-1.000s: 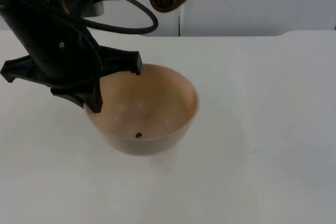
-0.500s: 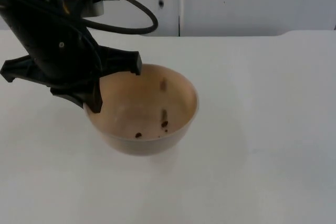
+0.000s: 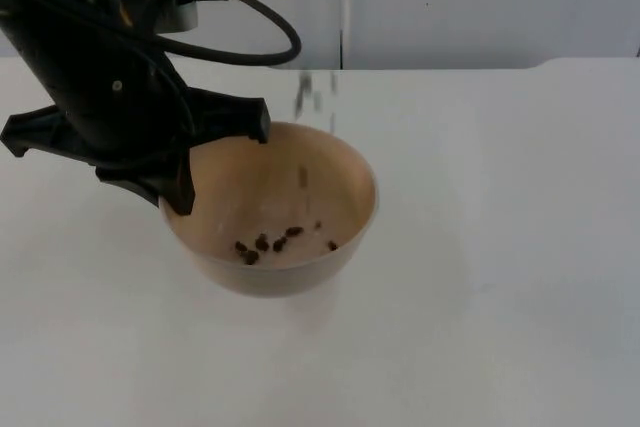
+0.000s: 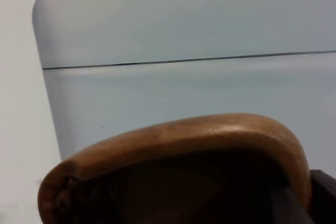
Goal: Pick up the bowl with the left hand and pour the coffee beans from the cup into the bowl with the right hand.
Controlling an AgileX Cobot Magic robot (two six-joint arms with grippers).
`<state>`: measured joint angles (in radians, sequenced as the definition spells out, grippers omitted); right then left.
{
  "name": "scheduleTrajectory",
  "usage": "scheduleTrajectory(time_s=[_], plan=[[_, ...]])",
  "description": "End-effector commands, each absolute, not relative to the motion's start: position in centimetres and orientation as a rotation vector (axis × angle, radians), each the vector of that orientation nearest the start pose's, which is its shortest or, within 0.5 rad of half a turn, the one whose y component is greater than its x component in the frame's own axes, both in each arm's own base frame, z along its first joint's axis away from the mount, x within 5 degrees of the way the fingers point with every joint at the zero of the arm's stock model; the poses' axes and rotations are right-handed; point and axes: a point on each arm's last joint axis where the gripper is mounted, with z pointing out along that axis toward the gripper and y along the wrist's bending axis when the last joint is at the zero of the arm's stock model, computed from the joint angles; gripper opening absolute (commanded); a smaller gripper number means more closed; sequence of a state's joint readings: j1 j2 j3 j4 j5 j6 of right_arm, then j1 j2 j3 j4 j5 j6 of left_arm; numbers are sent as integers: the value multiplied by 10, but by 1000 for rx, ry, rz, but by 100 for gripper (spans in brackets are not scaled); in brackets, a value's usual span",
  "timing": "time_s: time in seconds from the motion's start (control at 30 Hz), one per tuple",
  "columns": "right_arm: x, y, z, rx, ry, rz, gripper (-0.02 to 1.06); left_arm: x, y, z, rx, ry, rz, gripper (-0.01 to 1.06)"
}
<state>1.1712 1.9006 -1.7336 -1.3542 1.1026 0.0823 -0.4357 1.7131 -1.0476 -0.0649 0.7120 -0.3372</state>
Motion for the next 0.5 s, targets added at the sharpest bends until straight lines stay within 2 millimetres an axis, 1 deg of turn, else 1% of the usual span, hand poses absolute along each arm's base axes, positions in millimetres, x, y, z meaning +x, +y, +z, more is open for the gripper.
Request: scheduleTrajectory(time_s=[0.0,0.1,0.47], plan=[[232,355,368,-1307,1346,-998,0,294,-143,194,89,2868,-231,0],[231,356,368,-1326,1327,-1015,0,294,-143,194,89,2868,-231,0],[231,356,372,-1313,1286,-1047,0,294,-143,194,89,2868,-231,0]])
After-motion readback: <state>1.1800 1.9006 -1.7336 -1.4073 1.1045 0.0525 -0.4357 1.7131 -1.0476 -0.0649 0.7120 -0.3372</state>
